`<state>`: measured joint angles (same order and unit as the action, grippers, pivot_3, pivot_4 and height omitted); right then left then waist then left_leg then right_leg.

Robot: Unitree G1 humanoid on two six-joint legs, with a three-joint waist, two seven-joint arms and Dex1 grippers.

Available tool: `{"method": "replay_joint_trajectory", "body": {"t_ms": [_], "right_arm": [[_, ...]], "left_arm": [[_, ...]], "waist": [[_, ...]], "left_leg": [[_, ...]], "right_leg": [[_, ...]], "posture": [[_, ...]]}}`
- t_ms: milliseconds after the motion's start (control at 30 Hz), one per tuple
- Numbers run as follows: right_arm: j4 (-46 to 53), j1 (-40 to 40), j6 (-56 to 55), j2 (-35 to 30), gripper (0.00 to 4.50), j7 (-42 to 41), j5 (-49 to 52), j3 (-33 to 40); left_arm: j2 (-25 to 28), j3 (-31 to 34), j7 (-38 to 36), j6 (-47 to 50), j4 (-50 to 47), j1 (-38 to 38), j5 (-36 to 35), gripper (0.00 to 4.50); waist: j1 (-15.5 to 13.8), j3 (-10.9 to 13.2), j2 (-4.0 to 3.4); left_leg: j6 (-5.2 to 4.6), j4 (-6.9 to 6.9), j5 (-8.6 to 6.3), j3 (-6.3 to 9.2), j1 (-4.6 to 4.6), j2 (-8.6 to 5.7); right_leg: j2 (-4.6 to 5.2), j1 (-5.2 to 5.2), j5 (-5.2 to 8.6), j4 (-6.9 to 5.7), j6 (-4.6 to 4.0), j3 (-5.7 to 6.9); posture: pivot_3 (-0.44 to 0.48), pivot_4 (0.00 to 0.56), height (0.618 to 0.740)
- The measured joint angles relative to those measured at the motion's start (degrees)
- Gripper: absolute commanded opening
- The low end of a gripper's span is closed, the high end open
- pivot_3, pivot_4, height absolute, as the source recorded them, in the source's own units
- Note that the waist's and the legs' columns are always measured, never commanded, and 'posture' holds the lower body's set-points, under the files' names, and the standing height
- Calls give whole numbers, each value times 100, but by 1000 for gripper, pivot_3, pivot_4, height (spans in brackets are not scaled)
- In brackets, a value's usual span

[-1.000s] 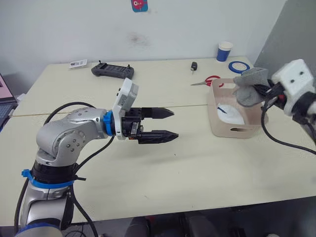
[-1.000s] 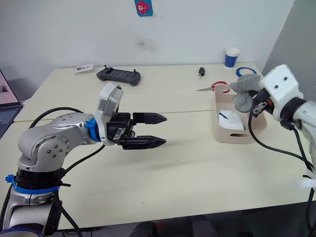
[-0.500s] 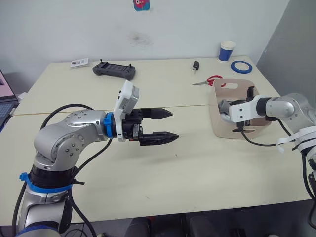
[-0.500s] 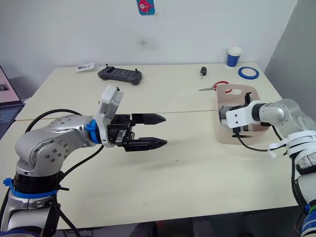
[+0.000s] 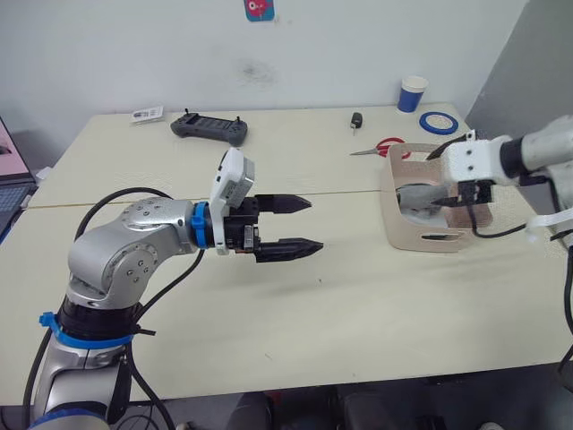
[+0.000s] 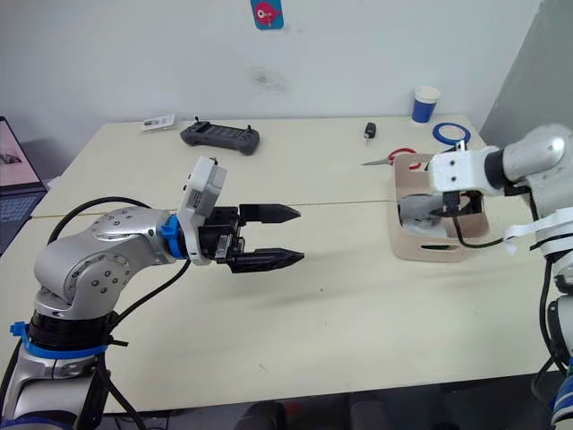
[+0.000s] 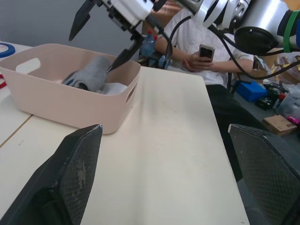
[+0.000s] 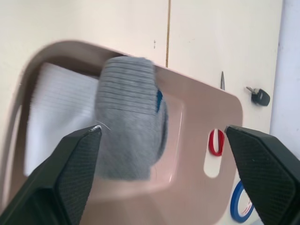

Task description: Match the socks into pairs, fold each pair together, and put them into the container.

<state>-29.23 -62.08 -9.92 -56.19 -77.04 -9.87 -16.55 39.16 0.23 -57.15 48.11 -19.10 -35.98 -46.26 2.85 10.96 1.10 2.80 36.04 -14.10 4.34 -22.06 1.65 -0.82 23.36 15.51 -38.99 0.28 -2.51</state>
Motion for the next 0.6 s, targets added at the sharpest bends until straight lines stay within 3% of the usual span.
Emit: {"method": "replay_joint_trajectory", "body": {"t_ms": [200,333,433,600], "right_arm": [[839,413,991,-286,4479,-163,333,453],[1495,1146,1669,-312,4479,281,674,1102],[2451,1820,2434,77,4479,1019,1224,2075],[4582,3878,3393,1410,4479,2521,1845,3370]], "left_arm": [[22,-4,-101,-46,99,-3,89,4500],[301,55,-85,-241,115,235,320,4500],[604,384,108,-493,214,879,697,4500],[661,1617,956,-967,322,2771,1370,4500]], "waist": [[-15,0,0],[1,0,-2],[41,-2,-5],[-9,-3,-7]], "left_leg": [[0,2,0,0,0,0],[0,-1,0,-4,5,0],[0,-3,0,1,12,11],[1,-11,0,27,7,23]], "right_leg": [[1,-2,2,0,4,1],[1,-2,3,-3,5,-4],[1,-3,4,-12,1,-5],[6,-6,21,-8,13,-1]], "posture": [[0,150,740],[0,150,740],[0,150,740],[0,150,740]]}}
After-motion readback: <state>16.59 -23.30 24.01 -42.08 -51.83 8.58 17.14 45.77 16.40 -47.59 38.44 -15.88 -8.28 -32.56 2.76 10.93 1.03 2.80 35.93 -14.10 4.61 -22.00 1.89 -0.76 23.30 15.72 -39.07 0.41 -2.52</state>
